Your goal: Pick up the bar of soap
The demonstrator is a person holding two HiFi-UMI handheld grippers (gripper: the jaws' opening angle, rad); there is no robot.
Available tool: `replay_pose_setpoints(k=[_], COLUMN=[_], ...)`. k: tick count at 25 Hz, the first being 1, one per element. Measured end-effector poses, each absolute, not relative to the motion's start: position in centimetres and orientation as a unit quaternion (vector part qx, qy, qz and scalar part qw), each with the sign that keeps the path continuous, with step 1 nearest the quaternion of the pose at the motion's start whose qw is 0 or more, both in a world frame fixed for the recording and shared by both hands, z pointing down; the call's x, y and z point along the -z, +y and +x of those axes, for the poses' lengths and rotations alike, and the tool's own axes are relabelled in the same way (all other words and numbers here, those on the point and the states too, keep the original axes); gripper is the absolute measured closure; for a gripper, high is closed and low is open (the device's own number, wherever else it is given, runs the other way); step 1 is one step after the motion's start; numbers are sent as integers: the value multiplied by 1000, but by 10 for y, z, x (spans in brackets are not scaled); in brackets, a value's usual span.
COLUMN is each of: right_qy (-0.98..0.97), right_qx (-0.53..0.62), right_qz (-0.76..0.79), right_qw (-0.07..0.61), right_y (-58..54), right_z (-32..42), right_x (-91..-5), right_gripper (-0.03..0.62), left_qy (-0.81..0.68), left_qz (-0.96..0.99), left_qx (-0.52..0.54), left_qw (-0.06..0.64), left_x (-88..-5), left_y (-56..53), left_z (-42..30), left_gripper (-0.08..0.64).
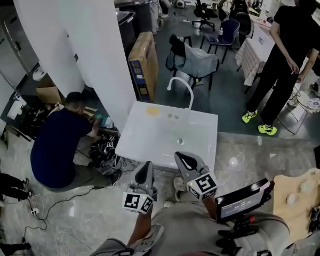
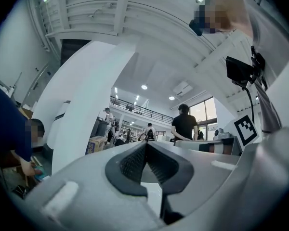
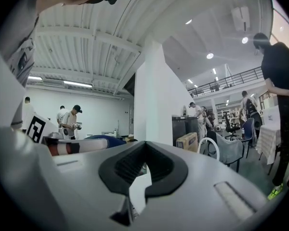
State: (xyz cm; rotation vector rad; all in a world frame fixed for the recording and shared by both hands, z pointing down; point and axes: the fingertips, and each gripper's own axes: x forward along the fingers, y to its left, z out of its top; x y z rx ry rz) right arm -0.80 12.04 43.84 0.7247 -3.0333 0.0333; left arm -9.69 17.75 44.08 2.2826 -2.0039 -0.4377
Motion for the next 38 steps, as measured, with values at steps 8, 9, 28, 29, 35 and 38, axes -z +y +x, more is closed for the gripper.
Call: replay_pose_setpoints(k=[8, 9, 28, 29, 35, 38], right_qy=[-972, -972, -974, -973, -963, -958], right_qx=[-25, -26, -57, -55, -48, -40], right_qz=[235, 234, 217, 222, 260, 278], right_qw=[0, -3, -41, -44, -54, -52], right_y=[30, 21, -149, -158, -192, -198], right_z=[-39, -41, -58, -55, -39, -32], right_x=[-443, -443, -440, -438, -429, -428], right_gripper=[590, 591, 591, 591, 591, 591], left_qy=[-659, -660, -654, -653, -622, -599], left_qz=[741, 741, 748, 749, 776, 793], left_qx=[123, 121, 111, 112, 105, 110], left_qw=[32, 32, 6, 7, 23, 25], left_x=[-440, -440, -411, -410, -413, -415], left_y=[109, 101, -69, -77, -115, -132], left_z=[-128, -131, -141, -140, -128, -120], left_gripper=[569, 568, 563, 563, 548, 536])
